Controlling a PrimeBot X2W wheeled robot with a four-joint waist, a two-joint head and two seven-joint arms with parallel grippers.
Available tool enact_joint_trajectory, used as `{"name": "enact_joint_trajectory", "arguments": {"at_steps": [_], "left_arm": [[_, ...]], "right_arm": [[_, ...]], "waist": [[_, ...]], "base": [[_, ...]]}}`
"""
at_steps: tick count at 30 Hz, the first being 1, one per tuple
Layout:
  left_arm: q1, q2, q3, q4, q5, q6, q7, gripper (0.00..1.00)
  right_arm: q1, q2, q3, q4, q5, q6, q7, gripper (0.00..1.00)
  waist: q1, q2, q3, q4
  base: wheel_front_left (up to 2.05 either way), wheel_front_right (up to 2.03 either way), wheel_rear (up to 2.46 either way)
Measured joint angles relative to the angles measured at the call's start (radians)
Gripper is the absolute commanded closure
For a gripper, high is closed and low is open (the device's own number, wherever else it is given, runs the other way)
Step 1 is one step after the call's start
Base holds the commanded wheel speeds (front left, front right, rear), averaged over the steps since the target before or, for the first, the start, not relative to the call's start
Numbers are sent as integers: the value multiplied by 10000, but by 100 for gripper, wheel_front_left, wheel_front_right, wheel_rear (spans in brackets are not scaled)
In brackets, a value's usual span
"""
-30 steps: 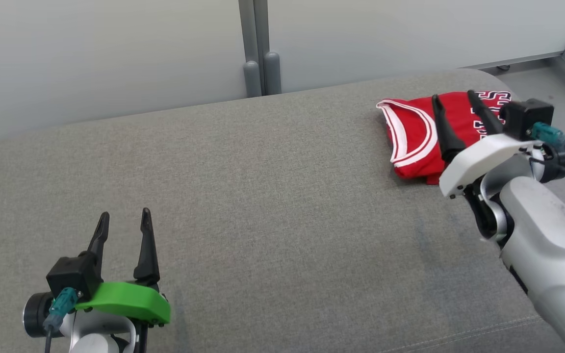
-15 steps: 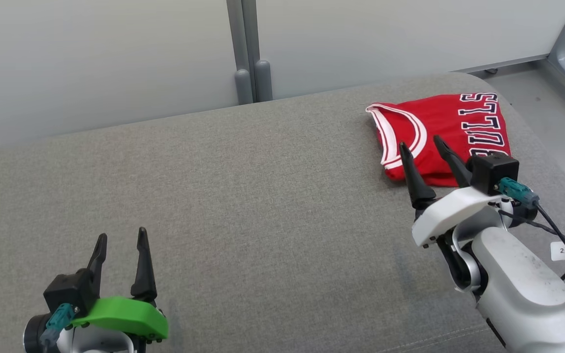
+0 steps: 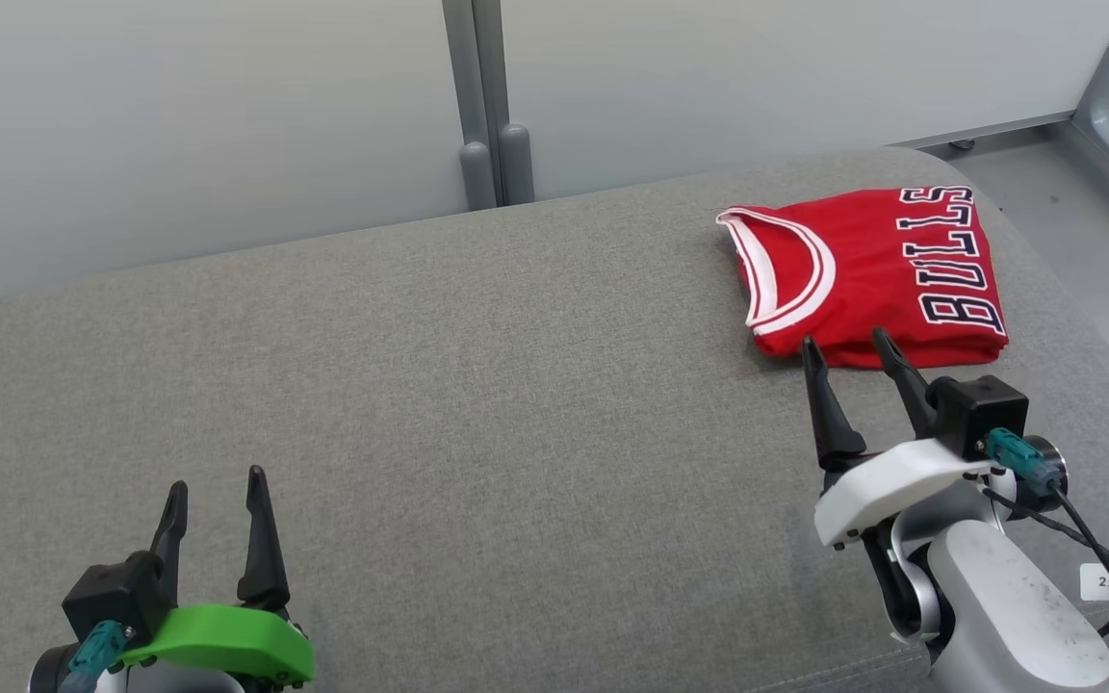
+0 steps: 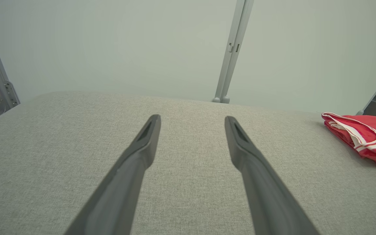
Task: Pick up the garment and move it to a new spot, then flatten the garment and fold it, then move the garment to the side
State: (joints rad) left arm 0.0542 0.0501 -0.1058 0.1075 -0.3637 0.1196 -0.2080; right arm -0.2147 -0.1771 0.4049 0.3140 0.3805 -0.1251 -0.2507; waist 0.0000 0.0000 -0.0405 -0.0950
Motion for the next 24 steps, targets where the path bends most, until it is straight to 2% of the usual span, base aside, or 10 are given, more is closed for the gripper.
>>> {"name": "enact_joint_trajectory", "arguments": {"at_steps": [24], "left_arm": [[91,-17,77,-178,221,46,-104,0]], "right_arm": [[1257,729,-993,-1126,-1375,0,-12,0]], "waist": [[0,0,33,205]], "base": [[0,0,0]]}}
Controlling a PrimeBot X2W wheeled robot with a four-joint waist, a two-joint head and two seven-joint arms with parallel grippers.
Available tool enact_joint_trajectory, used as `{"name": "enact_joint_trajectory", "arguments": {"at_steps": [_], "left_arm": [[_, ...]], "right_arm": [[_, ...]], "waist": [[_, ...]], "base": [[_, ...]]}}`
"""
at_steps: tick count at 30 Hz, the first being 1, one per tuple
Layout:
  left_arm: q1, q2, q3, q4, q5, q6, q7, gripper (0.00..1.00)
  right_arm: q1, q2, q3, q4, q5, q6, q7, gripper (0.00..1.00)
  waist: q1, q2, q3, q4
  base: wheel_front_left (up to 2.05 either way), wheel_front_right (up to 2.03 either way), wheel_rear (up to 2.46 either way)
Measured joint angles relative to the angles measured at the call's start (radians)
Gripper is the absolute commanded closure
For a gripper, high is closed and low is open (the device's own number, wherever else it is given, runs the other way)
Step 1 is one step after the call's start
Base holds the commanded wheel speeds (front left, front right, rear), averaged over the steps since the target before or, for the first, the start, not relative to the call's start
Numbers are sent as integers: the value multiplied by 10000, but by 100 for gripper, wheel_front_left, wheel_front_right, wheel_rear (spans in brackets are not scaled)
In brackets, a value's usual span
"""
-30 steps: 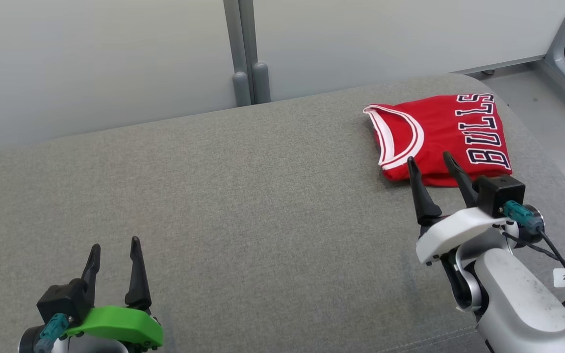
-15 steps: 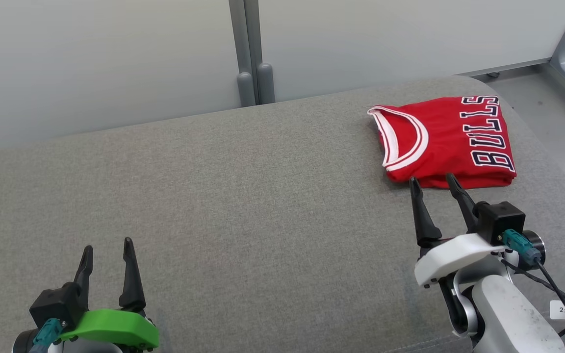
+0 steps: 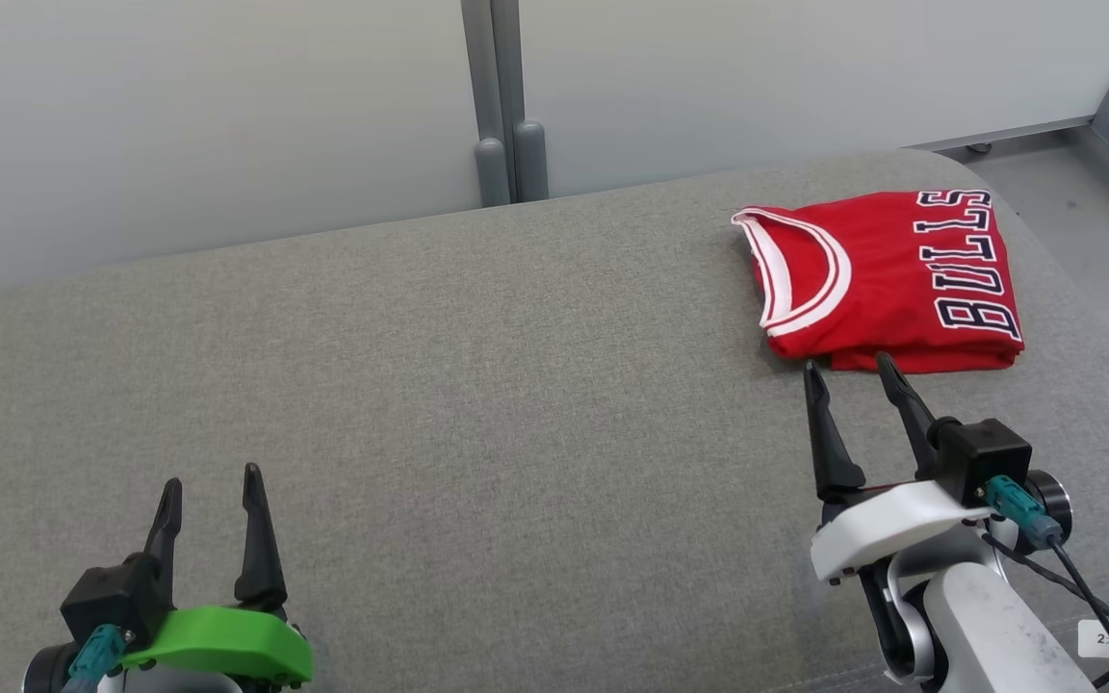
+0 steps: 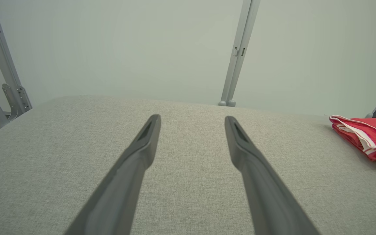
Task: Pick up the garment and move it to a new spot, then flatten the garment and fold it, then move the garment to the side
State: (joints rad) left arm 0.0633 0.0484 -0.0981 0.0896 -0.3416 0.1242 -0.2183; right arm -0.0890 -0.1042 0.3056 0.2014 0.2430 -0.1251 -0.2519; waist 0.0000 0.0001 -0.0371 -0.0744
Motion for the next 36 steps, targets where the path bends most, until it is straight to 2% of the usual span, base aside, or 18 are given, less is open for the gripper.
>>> {"name": "enact_joint_trajectory", "arguments": {"at_steps": [1,2,11,23,36], "left_arm": [[1,0,2,0,27,0,0,0],[1,0,2,0,31,0,0,100],[204,-104,-29,604,-282,-98,113,100],[187,-107,140,698,-2100,-295,520,100],[138,-107,362,894,-3457,-642,928,100]], "right_arm": [[12,31,-21,-29,-33,0,0,0],[20,52,-38,-63,-75,0,0,100],[616,144,-81,378,240,107,52,100],[616,211,-462,324,2146,372,382,100],[612,293,-1003,320,3797,639,830,100]], "waist": [[0,0,2,10],[0,0,4,21],[0,0,21,51],[0,0,73,144],[0,0,122,234]], "base": [[0,0,0],[0,0,0],[0,0,0],[0,0,0],[0,0,0]]}}
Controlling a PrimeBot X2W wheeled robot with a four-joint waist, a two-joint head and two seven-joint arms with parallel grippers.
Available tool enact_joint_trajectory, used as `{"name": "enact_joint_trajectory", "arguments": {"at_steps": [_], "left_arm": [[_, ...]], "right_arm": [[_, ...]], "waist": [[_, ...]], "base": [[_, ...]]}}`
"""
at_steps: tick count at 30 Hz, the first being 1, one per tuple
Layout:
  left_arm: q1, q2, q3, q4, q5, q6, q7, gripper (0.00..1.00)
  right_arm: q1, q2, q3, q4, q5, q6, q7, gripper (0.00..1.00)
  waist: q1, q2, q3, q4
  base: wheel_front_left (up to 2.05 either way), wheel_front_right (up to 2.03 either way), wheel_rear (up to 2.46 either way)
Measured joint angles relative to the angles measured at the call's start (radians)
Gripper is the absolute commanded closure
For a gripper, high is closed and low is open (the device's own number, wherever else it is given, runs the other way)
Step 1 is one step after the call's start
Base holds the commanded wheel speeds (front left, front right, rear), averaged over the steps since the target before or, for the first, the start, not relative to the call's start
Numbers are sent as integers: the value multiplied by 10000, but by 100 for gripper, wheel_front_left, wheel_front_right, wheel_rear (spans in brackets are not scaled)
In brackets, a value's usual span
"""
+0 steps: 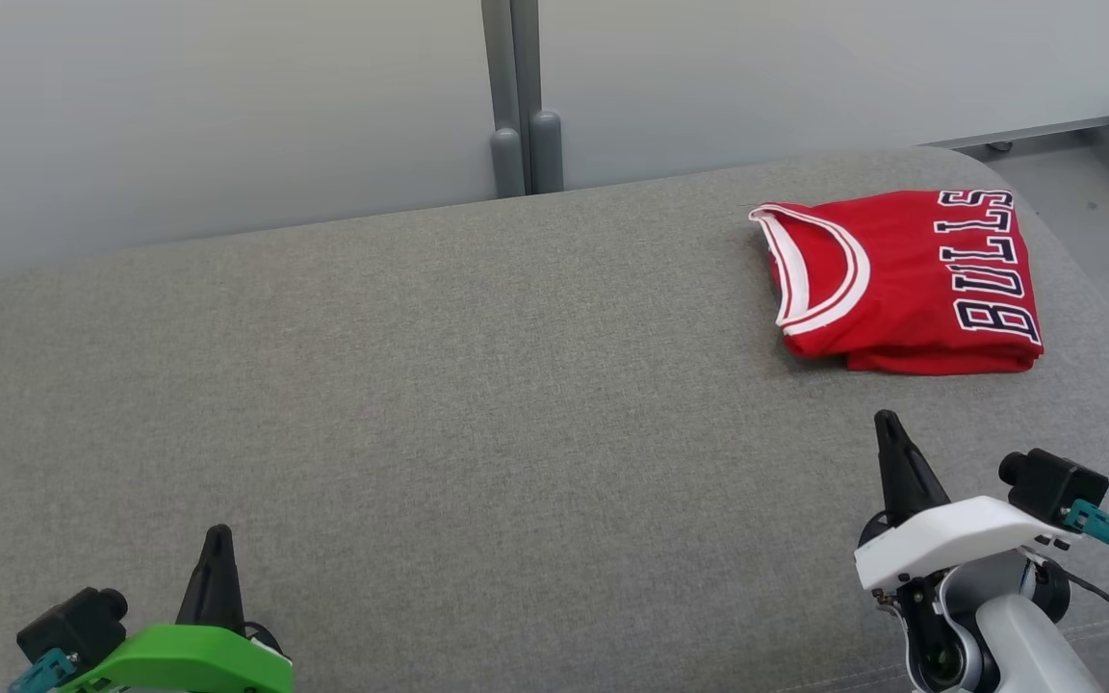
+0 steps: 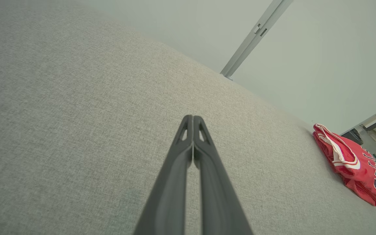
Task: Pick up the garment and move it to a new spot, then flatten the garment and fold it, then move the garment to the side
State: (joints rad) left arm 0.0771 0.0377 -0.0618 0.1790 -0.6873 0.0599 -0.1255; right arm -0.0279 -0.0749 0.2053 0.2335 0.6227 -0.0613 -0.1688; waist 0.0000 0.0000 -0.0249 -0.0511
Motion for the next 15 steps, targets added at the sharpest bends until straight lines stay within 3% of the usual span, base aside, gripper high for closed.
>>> {"name": "enact_joint_trajectory", "arguments": {"at_steps": [15], "left_arm": [[-249,0,293,151,-1839,-347,504,100]], "right_arm": [[-20,12,-602,21,2027,349,487,100]], "waist": [[0,0,57,106]], "base": [[0,0,0]]}}
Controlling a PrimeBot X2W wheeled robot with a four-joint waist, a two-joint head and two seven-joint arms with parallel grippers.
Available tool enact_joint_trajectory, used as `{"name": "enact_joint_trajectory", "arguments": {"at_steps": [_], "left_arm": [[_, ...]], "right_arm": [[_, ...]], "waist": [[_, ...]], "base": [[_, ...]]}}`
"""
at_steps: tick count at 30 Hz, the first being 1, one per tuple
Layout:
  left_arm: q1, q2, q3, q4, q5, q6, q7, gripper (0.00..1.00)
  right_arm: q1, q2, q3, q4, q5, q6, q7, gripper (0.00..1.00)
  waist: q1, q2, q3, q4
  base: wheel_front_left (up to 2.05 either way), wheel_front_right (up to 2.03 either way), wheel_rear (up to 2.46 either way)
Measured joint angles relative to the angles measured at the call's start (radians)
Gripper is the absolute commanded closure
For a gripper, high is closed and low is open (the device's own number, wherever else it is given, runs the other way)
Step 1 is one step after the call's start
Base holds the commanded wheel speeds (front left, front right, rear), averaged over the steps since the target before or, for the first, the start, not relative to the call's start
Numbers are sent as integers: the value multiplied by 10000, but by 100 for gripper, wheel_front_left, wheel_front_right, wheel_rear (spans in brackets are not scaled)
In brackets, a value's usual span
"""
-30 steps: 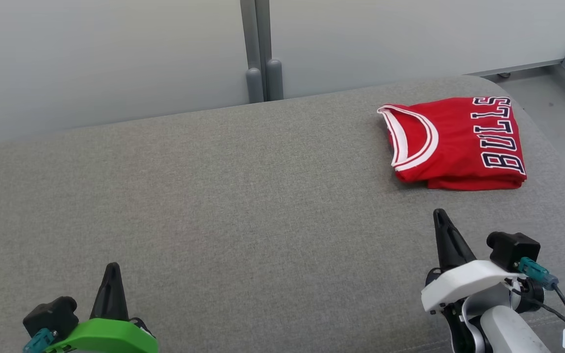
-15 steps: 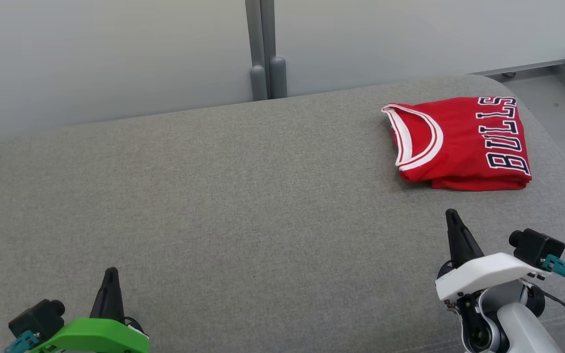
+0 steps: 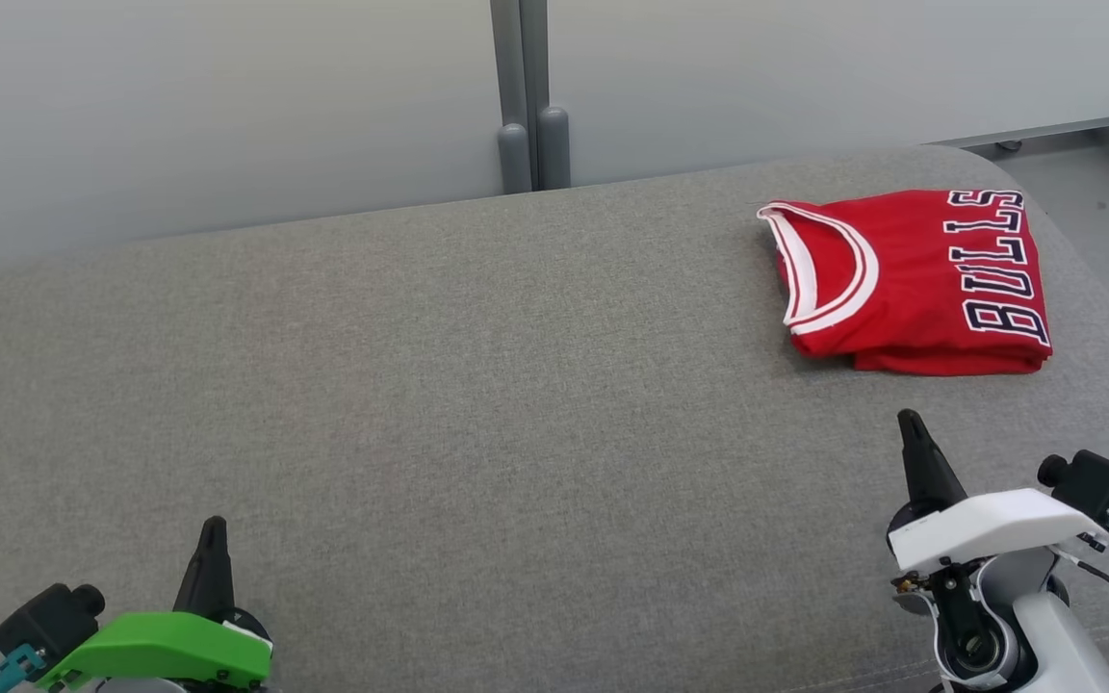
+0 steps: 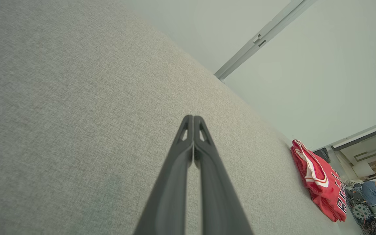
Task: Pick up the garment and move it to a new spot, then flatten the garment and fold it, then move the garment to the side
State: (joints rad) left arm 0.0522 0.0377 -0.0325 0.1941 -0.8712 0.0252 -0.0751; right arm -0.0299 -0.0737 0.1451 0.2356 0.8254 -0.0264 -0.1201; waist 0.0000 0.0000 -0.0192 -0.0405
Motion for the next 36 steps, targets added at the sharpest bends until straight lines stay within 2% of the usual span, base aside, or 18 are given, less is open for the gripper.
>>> {"name": "enact_joint_trajectory", "arguments": {"at_steps": [36], "left_arm": [[-634,-2,662,535,-4399,-876,1110,100]], "right_arm": [[-90,33,-1423,230,4897,884,1202,100]], "waist": [[0,0,134,248]], "base": [[0,0,0]]}}
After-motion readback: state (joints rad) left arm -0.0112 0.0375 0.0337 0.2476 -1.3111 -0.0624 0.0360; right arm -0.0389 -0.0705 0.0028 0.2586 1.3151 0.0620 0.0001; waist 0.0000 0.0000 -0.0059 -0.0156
